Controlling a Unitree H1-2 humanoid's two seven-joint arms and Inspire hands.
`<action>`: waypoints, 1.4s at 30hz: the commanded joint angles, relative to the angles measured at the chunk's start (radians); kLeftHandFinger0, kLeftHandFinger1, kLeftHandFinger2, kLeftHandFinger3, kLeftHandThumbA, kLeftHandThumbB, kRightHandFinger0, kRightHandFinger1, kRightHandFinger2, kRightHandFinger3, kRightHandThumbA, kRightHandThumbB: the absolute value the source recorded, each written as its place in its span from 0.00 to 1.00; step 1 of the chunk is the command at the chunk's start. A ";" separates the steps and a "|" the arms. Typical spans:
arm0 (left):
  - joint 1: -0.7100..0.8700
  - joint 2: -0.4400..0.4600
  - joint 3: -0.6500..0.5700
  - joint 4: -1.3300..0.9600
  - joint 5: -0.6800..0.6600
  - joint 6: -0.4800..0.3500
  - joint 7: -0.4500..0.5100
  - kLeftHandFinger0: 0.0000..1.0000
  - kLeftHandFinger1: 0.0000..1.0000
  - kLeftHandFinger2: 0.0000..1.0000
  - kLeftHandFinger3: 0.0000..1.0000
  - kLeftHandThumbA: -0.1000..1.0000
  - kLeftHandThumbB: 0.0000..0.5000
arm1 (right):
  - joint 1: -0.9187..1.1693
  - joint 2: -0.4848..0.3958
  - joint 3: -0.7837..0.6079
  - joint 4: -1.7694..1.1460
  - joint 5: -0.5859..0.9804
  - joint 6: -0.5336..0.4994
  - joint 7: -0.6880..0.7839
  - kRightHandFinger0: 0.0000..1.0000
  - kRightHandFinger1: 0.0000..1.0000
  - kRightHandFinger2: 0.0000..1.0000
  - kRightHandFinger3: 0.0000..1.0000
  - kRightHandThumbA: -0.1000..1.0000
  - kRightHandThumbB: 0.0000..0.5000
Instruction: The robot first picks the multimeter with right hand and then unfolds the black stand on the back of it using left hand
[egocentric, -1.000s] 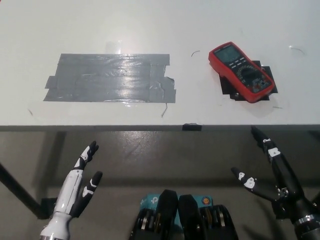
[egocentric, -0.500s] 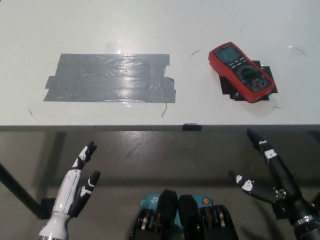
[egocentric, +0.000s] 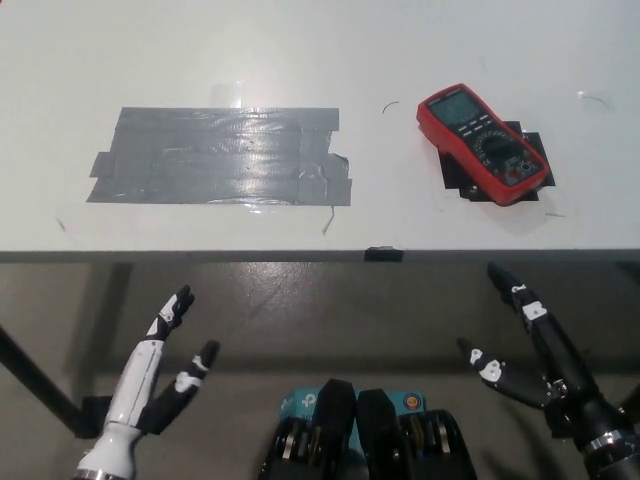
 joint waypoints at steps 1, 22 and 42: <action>-0.036 0.121 -0.088 -0.072 0.075 0.235 -0.239 0.89 0.91 1.00 1.00 0.52 0.10 | -0.031 0.013 -0.023 -0.006 -0.021 0.005 0.000 0.98 1.00 1.00 1.00 0.46 0.63; -0.076 0.233 -0.267 -0.140 0.199 0.453 -0.415 1.00 1.00 1.00 1.00 0.53 0.13 | -0.059 -0.080 0.119 0.035 -0.217 0.103 0.093 0.63 0.65 0.78 0.98 0.29 0.45; 0.002 -0.042 0.108 -0.050 -0.107 0.052 -0.173 1.00 1.00 1.00 1.00 1.00 0.57 | -0.042 -0.039 0.034 0.026 -0.182 -0.015 0.057 1.00 1.00 1.00 1.00 0.92 0.65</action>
